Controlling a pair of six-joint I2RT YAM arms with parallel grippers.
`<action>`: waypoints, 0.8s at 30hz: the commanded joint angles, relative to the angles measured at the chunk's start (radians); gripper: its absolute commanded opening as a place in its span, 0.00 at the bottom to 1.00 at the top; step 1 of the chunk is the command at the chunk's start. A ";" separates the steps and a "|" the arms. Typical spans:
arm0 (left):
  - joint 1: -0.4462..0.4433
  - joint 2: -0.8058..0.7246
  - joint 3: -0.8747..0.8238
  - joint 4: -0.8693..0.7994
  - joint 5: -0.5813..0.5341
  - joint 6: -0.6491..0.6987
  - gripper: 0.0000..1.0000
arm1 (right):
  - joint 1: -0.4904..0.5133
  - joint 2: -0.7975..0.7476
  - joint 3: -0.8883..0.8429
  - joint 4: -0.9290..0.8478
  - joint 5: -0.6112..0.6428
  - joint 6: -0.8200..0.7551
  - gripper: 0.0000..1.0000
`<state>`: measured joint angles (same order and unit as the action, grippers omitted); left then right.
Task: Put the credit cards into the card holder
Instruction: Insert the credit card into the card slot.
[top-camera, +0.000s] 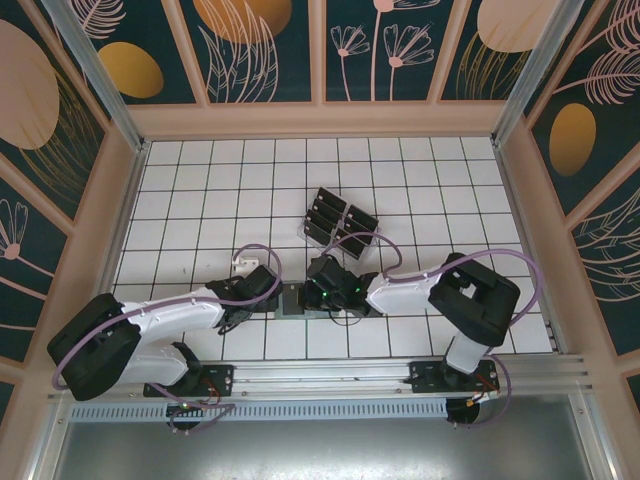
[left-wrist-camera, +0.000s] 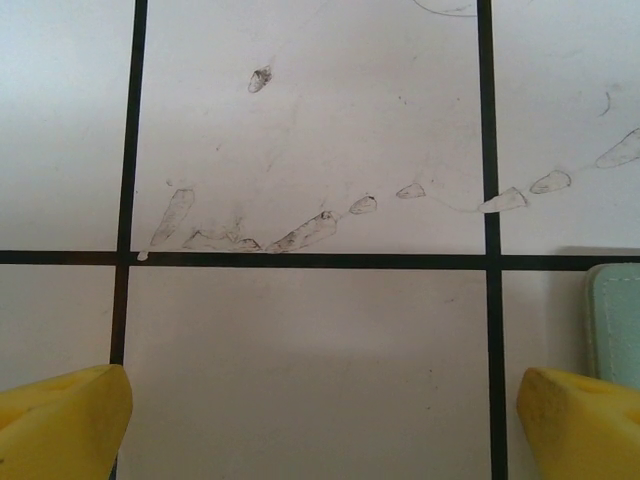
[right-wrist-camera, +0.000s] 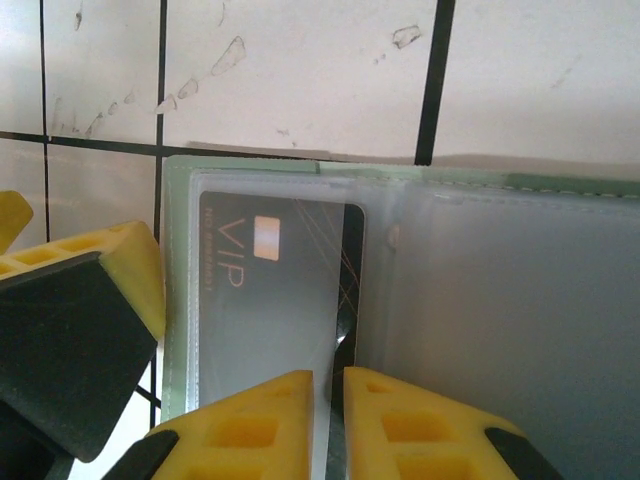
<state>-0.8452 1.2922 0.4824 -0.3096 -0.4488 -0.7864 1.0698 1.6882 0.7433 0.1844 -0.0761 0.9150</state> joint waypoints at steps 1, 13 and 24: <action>-0.003 0.009 -0.013 0.014 0.005 0.000 0.98 | 0.012 0.024 0.033 0.009 -0.005 -0.005 0.16; -0.003 0.004 -0.011 0.016 0.005 0.002 0.98 | 0.012 0.017 0.052 0.001 -0.008 -0.011 0.16; -0.002 -0.067 0.042 -0.037 -0.001 0.016 0.99 | 0.001 -0.213 0.007 -0.169 0.112 -0.071 0.38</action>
<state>-0.8452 1.2572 0.4889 -0.3119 -0.4458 -0.7860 1.0752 1.5322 0.7673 0.1043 -0.0383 0.8814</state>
